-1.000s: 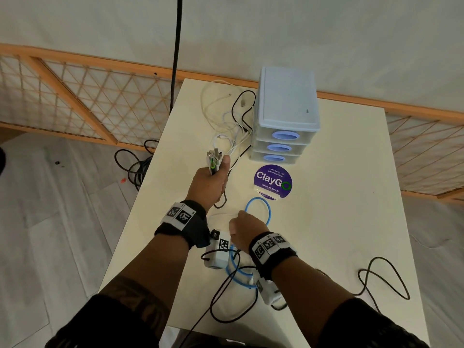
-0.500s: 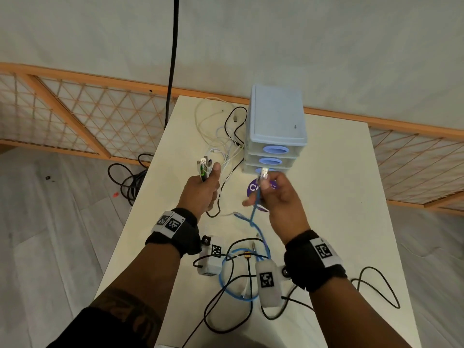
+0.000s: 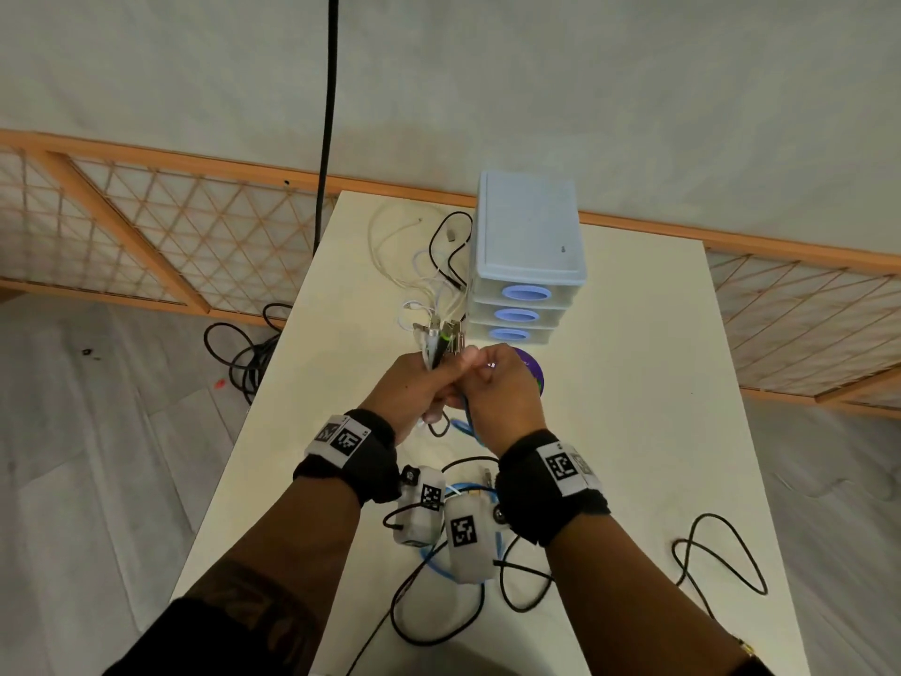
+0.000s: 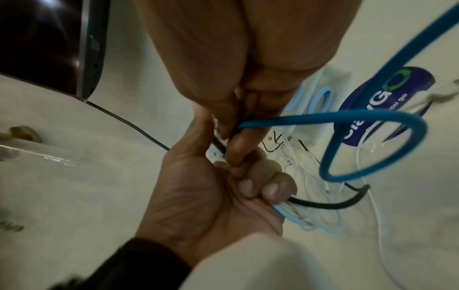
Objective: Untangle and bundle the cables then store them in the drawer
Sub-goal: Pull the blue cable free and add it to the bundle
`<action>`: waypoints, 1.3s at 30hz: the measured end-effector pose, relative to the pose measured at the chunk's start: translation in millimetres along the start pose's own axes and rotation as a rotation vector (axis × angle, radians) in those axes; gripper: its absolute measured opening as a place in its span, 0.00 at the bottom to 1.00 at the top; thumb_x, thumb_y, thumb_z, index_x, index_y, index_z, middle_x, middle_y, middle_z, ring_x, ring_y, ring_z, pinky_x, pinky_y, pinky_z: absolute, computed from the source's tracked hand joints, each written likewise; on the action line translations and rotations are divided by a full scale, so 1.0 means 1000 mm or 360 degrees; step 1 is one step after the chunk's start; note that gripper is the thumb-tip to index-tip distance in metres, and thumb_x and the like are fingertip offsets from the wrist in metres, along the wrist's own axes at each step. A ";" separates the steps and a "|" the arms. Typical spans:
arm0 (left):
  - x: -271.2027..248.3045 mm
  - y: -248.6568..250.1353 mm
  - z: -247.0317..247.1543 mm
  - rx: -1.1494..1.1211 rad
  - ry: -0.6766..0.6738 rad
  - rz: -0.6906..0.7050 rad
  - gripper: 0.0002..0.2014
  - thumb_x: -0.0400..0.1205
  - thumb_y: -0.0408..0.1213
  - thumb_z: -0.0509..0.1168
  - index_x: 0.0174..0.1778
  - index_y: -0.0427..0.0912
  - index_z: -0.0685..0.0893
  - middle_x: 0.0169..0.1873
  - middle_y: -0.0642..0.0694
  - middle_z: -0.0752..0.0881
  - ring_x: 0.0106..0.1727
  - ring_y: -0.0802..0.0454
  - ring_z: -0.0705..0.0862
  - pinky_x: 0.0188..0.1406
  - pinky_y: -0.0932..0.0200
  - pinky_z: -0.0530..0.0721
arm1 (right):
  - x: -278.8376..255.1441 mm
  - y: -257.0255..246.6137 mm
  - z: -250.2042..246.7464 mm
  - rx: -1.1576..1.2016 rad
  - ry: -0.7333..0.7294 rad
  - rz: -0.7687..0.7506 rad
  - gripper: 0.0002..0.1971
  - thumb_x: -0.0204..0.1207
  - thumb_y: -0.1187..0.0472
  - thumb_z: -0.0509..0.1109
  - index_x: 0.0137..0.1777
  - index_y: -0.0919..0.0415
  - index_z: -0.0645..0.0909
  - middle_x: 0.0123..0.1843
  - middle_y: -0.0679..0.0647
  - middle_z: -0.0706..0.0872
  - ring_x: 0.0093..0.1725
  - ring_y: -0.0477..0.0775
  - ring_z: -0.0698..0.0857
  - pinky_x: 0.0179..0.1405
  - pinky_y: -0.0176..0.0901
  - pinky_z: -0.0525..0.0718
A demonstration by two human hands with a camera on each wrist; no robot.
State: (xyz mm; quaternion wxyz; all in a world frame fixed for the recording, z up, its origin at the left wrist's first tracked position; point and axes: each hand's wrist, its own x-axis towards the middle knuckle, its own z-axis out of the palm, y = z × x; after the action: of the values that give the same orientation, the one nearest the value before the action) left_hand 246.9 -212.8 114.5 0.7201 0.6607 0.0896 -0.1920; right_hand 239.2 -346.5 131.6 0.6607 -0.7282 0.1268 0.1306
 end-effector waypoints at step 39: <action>-0.012 0.022 -0.010 0.0852 0.0060 0.0078 0.27 0.86 0.55 0.70 0.20 0.47 0.85 0.16 0.49 0.72 0.19 0.54 0.70 0.24 0.63 0.71 | -0.015 0.006 -0.014 0.0997 -0.0362 0.0513 0.18 0.90 0.49 0.57 0.43 0.58 0.78 0.22 0.45 0.64 0.18 0.42 0.59 0.17 0.34 0.60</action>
State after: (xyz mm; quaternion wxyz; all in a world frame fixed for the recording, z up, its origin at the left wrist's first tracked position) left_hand 246.2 -199.9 137.8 0.5223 0.8331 0.0329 -0.1792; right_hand 223.0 -361.2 132.5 0.8325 -0.4421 0.1994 0.2677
